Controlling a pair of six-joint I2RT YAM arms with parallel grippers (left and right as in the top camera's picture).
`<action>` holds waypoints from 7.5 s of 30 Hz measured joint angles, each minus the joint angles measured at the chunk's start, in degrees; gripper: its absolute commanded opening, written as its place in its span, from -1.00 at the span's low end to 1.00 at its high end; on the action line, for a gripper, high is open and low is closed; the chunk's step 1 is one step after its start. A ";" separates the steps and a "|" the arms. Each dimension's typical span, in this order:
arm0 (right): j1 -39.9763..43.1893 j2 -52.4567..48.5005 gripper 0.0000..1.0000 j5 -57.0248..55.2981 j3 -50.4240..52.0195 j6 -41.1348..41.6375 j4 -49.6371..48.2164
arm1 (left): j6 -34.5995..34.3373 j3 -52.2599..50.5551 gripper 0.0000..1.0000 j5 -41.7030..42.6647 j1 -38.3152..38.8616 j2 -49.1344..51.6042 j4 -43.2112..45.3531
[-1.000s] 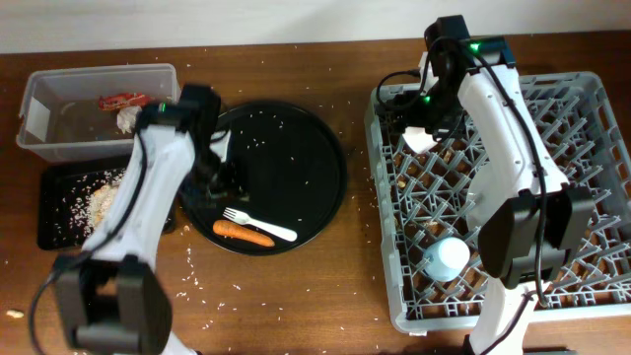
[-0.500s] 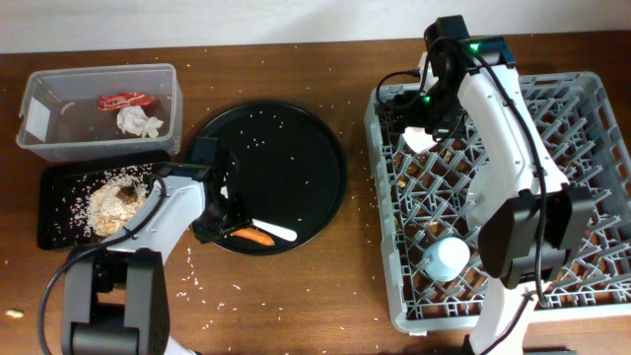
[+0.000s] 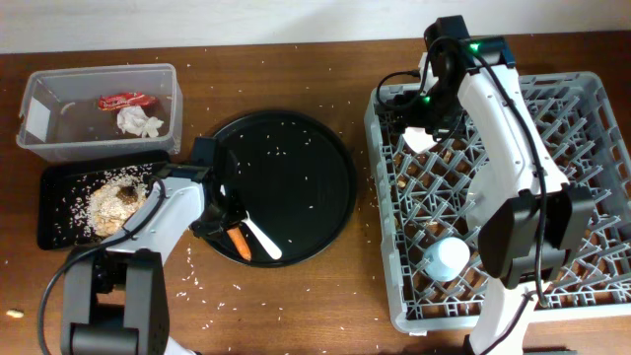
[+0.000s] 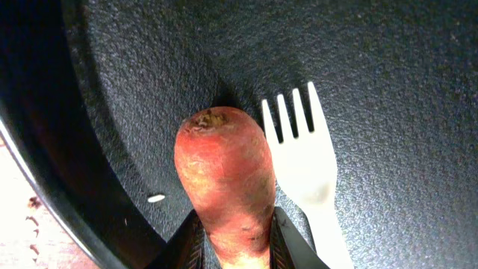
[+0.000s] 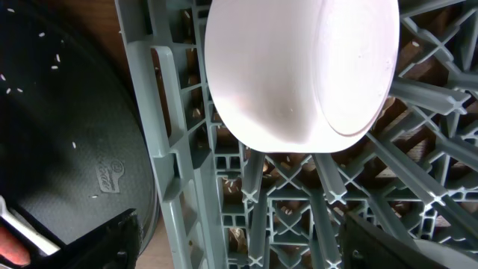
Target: Sort waste into correct bins and load items into the dishwasher rack
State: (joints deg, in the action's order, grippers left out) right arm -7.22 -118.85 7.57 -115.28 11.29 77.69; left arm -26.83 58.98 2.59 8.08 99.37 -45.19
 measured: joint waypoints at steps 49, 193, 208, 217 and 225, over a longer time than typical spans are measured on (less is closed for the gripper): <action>0.00 0.07 0.83 -0.17 0.00 -1.03 0.96 | 3.69 22.67 -0.71 -2.64 -24.57 -6.38 -15.96; -3.78 16.02 0.97 5.42 -31.58 2.10 19.28 | 16.76 13.68 0.98 5.14 -0.31 -6.45 10.75; -3.54 29.99 0.97 -0.24 -7.04 -8.98 -8.24 | 16.76 13.68 0.98 5.16 -0.31 -6.45 10.78; 4.33 68.08 0.97 -0.28 59.21 -9.57 -54.73 | 16.74 13.68 0.99 5.20 -0.31 -6.45 10.73; 7.10 102.95 0.97 -0.28 104.19 -9.79 -74.58 | 16.76 13.68 0.98 5.18 -0.31 -6.19 10.71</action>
State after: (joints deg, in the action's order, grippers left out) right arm -0.12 -15.90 7.29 -11.09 1.50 3.11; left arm -10.07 72.66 7.77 7.77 93.19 -34.48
